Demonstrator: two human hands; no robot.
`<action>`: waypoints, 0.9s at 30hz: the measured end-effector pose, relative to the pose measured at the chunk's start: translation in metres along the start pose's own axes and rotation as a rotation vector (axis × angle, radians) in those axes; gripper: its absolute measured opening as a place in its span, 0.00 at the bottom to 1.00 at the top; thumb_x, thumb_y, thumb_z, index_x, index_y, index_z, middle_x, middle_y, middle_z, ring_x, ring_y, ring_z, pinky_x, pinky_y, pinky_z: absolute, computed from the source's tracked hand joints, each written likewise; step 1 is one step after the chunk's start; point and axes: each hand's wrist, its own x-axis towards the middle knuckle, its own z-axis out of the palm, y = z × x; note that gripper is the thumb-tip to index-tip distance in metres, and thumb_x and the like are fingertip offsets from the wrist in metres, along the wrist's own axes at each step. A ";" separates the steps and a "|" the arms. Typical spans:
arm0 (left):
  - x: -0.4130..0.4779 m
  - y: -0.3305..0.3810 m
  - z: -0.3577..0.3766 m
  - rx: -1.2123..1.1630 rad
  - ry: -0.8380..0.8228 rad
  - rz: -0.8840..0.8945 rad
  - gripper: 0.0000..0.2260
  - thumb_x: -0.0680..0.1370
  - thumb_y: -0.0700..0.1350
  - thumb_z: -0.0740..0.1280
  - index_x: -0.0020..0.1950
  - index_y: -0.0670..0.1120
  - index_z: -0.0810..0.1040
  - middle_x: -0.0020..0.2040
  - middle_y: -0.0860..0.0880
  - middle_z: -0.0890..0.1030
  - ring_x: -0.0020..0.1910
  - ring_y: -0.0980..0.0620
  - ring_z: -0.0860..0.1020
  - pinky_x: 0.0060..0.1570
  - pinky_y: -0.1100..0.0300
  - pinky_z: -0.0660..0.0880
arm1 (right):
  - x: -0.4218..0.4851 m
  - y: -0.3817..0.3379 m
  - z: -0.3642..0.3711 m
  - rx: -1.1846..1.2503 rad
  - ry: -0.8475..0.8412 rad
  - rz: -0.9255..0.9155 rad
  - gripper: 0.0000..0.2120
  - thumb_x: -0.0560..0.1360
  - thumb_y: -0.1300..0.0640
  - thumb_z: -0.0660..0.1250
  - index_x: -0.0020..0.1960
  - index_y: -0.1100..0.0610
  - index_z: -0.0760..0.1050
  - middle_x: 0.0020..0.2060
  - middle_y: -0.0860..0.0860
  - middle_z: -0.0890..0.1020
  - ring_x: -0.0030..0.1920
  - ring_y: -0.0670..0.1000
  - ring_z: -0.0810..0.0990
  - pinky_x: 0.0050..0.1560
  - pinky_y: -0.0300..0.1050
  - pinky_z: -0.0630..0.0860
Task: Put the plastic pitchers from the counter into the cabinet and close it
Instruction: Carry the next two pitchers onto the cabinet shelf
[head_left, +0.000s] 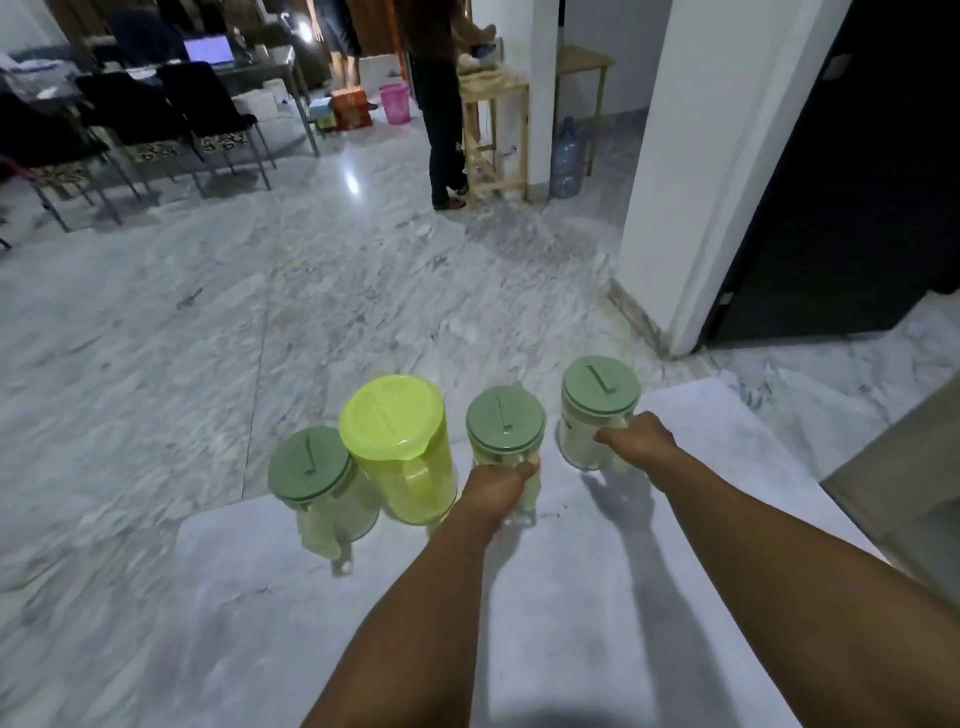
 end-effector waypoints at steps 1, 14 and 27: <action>0.003 0.000 0.001 -0.021 -0.001 0.000 0.22 0.77 0.56 0.71 0.63 0.42 0.78 0.58 0.44 0.82 0.44 0.49 0.78 0.41 0.59 0.73 | 0.001 -0.001 0.001 0.001 0.004 0.010 0.28 0.73 0.50 0.71 0.67 0.65 0.71 0.62 0.63 0.78 0.62 0.64 0.77 0.56 0.51 0.76; -0.090 0.030 0.013 -0.042 -0.170 0.095 0.16 0.82 0.51 0.61 0.61 0.41 0.78 0.48 0.43 0.87 0.46 0.43 0.84 0.45 0.54 0.79 | -0.103 0.031 -0.073 0.370 0.080 -0.030 0.08 0.75 0.57 0.69 0.48 0.61 0.74 0.37 0.57 0.81 0.34 0.56 0.83 0.37 0.45 0.76; -0.339 0.015 0.117 0.209 -0.581 0.388 0.15 0.81 0.53 0.62 0.60 0.45 0.79 0.45 0.45 0.88 0.44 0.44 0.87 0.50 0.51 0.81 | -0.392 0.204 -0.241 0.739 0.518 0.024 0.22 0.77 0.40 0.62 0.50 0.60 0.77 0.31 0.54 0.76 0.27 0.50 0.72 0.29 0.41 0.69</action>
